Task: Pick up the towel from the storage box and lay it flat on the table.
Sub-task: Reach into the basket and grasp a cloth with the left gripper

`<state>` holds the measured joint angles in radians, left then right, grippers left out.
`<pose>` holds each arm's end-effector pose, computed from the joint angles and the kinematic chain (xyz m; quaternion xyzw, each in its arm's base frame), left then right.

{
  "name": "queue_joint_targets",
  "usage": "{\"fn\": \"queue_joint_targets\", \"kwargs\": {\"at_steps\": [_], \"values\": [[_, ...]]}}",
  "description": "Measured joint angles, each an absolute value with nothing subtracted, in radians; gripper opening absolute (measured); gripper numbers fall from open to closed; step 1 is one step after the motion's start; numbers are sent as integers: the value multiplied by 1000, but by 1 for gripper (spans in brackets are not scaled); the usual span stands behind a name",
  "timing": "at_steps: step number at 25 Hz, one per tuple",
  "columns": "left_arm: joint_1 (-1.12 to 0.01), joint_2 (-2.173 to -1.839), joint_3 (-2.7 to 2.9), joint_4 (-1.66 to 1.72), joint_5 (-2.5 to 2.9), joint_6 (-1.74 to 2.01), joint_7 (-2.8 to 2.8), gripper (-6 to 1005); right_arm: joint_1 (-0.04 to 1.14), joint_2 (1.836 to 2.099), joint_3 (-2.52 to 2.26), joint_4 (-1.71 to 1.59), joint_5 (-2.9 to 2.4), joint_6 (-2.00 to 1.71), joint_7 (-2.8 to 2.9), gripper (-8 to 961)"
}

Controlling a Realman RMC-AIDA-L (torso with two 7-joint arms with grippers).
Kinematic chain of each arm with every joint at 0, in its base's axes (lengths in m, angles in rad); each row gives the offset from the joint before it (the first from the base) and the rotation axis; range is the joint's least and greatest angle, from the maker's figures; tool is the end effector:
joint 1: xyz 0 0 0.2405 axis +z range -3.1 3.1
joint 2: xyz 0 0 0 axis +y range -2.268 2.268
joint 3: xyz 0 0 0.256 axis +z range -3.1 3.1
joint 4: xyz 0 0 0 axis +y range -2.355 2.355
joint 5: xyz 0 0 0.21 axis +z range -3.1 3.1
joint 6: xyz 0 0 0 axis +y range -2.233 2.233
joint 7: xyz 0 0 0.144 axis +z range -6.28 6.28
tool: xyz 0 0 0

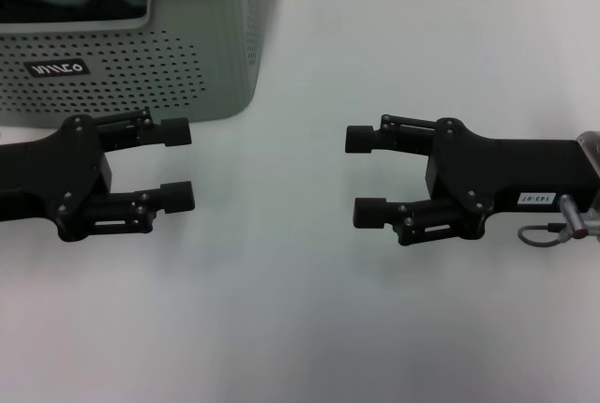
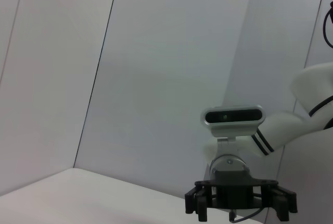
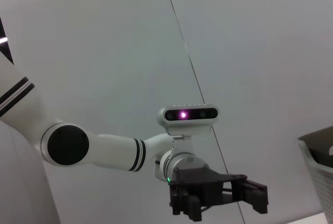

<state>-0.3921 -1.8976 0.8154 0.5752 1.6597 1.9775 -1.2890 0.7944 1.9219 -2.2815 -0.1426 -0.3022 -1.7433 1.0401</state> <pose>-0.2736 0.2687 0.0719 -0.9173 -0.1406 -0.3702 0.0409 0.1764 0.3138 -0.0323 0.9057 -0.0973 -0.4058 0.0743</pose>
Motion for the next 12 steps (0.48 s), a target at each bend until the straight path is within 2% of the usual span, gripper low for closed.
{"fn": "queue_joint_targets", "kwargs": {"at_steps": [12], "values": [[-398,-1898,811,576,1657,1975,-1289,763,785,1929,-2275,-143,-294,-1716,1032,872]]}}
